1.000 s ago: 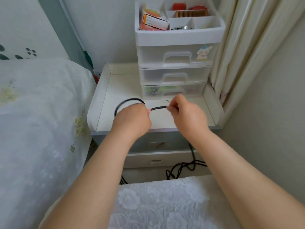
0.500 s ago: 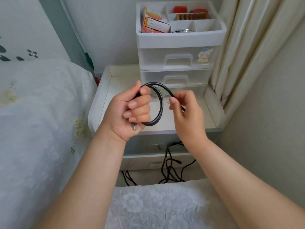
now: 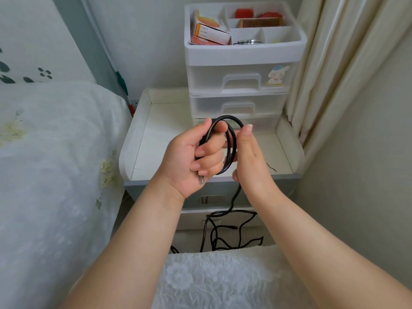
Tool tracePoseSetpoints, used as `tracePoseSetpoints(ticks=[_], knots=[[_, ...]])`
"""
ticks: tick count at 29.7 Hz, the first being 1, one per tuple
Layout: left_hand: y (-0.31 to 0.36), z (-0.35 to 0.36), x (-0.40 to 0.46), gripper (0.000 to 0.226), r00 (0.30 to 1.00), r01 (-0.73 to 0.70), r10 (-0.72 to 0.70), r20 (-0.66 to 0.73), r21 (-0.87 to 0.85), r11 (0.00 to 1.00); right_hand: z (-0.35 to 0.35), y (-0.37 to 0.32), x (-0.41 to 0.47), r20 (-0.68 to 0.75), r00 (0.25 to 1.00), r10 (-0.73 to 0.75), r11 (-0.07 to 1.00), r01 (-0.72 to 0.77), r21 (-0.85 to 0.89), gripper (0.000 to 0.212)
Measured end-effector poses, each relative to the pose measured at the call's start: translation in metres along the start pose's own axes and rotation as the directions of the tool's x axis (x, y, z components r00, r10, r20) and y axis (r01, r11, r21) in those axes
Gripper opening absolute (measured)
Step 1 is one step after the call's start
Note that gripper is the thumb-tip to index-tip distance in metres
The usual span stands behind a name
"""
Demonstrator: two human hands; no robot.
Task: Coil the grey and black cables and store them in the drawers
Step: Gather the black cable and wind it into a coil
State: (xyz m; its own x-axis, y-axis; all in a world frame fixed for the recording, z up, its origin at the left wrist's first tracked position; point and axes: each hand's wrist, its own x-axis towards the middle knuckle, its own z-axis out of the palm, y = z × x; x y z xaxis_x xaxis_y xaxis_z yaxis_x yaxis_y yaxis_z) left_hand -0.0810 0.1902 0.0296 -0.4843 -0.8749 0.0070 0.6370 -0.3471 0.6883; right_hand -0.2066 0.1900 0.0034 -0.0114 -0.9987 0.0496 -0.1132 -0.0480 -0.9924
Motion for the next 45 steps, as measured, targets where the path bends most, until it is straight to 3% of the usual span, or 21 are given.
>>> tracePoseSetpoints(ticks=[1,5,7,11,15,21,26,31,35,41,45], knots=[[0.000,0.000,0.000,0.031,1.000,-0.010,0.010,-0.009,0.018,1.000,0.002,-0.001,-0.001,0.025,1.000,-0.002,1.000,0.003,-0.010,0.064],[0.002,0.001,0.002,0.025,0.999,0.037,-0.036,-0.011,0.116,0.993,-0.008,0.000,0.005,0.096,0.993,-0.067,0.970,0.087,-0.225,0.021],[0.002,0.001,0.001,0.031,0.998,0.054,-0.046,-0.052,0.158,0.986,-0.013,0.001,0.011,0.174,0.981,-0.087,0.959,0.129,-0.251,0.016],[-0.002,0.004,0.002,0.047,0.983,0.061,-0.033,-0.178,0.155,0.986,-0.017,0.001,0.016,0.280,0.958,-0.064,0.982,0.110,-0.152,0.022],[-0.001,0.003,0.002,0.040,0.987,0.097,-0.084,-0.140,0.093,0.991,-0.024,-0.001,0.017,0.314,0.948,-0.054,0.995,0.077,-0.060,0.031],[-0.007,0.001,0.003,0.046,0.995,0.085,-0.084,-0.053,0.030,0.996,-0.020,-0.004,0.013,0.172,0.983,-0.056,0.997,0.045,0.064,0.037],[-0.002,0.004,-0.001,0.043,0.993,0.114,-0.118,0.026,0.103,0.988,-0.023,-0.001,0.015,0.158,0.977,-0.141,0.989,0.148,-0.029,0.035],[0.001,-0.002,0.000,0.034,0.981,0.183,-0.182,0.069,0.003,0.983,-0.023,-0.001,0.016,0.185,0.965,-0.187,0.982,0.188,0.011,0.032],[0.000,0.000,0.000,0.048,0.979,0.195,-0.198,0.041,0.077,0.978,-0.021,0.002,0.014,0.232,0.956,-0.180,0.983,0.183,0.011,0.035],[-0.002,-0.001,-0.001,0.041,0.971,0.141,-0.159,0.178,0.107,0.984,-0.022,0.001,0.015,0.337,0.938,-0.085,0.980,0.017,0.200,0.053],[-0.004,0.000,-0.001,0.040,0.971,0.114,-0.142,0.193,0.149,0.982,-0.024,0.005,0.020,0.497,0.867,-0.041,0.939,-0.137,0.316,0.052]])
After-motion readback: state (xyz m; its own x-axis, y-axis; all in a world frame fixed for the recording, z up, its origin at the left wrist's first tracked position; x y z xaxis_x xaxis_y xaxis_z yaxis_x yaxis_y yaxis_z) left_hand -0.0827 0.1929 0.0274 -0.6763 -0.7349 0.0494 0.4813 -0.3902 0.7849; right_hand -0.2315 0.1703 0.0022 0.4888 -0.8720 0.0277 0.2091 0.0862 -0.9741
